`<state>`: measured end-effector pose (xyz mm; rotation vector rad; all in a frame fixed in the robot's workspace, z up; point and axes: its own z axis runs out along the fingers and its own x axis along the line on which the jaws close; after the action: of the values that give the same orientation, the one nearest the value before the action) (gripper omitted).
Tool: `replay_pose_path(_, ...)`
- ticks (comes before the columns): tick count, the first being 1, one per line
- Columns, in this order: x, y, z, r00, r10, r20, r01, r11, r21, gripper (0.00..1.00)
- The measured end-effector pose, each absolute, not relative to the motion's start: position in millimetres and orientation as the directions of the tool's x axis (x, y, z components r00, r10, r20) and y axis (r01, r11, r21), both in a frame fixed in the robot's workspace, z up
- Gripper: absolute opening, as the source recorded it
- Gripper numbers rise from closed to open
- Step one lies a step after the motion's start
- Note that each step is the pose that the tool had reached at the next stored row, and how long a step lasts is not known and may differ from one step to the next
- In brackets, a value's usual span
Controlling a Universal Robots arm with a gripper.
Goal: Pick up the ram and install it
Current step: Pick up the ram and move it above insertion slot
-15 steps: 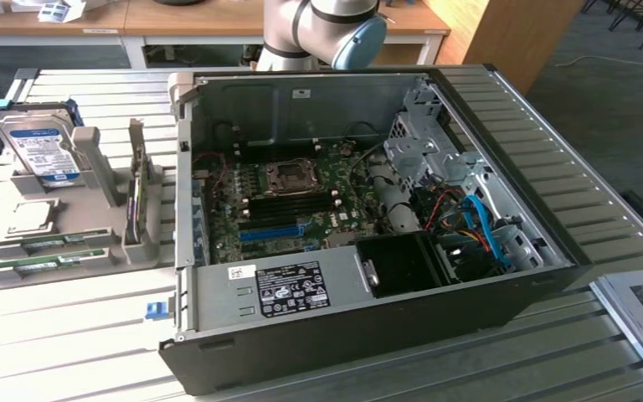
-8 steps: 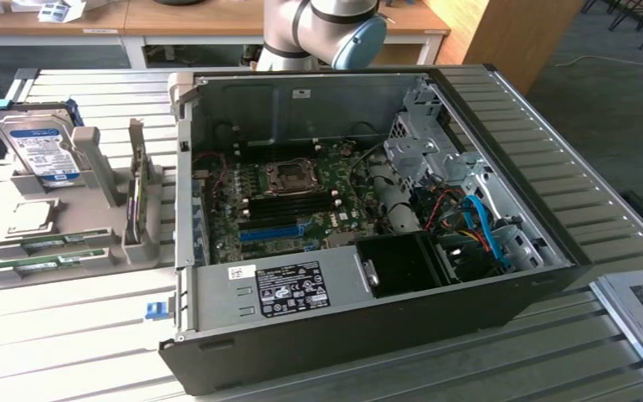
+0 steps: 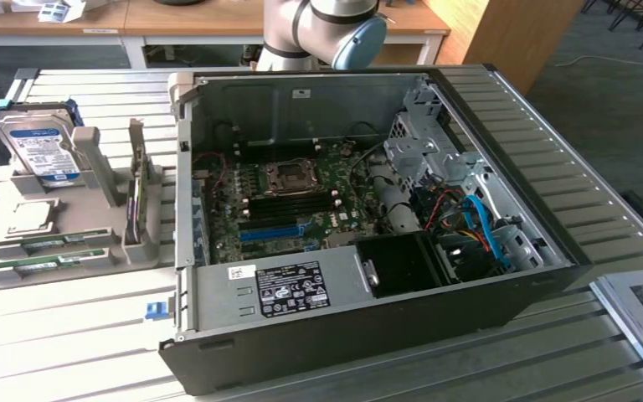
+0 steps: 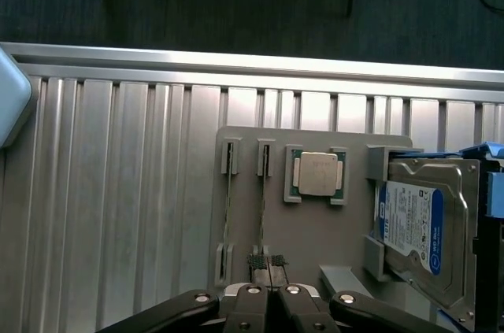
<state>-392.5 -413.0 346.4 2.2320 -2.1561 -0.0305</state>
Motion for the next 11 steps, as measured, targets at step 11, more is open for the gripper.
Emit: replay_pose_path(11, -393, -413, 326, 0.035, -0.999, 0.014, -0.999, -0.034, 0.041, 0.1)
